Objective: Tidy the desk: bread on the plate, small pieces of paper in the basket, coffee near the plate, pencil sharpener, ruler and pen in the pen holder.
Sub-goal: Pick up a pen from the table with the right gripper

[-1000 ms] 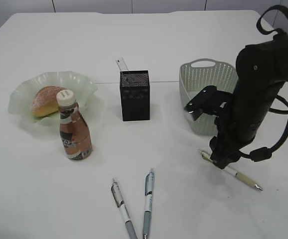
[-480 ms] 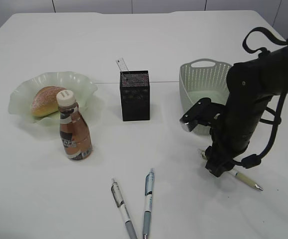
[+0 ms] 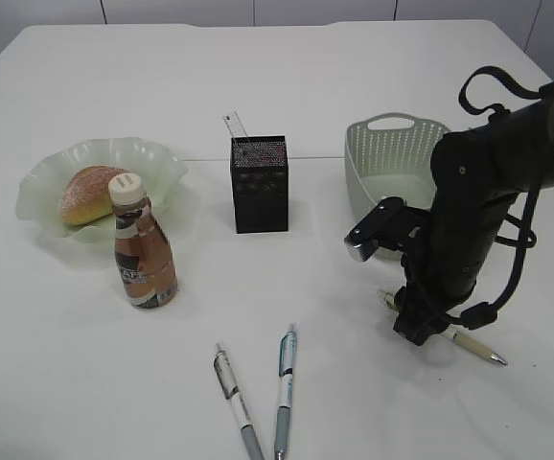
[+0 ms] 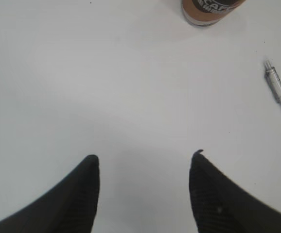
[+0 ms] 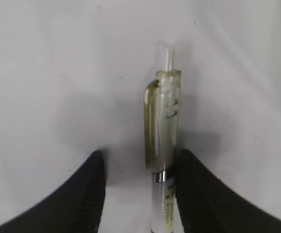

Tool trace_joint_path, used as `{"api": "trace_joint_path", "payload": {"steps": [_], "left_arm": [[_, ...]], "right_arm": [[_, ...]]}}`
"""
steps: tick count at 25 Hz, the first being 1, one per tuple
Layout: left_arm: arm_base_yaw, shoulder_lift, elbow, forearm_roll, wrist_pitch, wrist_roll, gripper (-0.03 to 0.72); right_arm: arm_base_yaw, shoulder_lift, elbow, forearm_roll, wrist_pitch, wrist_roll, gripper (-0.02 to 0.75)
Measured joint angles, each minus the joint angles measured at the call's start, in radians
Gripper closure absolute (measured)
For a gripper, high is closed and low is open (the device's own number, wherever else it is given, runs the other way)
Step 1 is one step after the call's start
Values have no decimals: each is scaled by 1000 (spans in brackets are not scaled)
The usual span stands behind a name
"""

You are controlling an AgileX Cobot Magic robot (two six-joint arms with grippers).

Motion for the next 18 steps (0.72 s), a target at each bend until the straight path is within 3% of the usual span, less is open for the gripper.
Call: {"api": "trace_joint_path", "payload": {"steps": [14, 18], "left_arm": [[0, 0, 0, 0, 0, 0, 255], [0, 0, 0, 0, 0, 0, 255]], "right_arm": [[0, 0, 0, -2, -2, 0, 629], [0, 0, -2, -2, -2, 0, 647]]}}
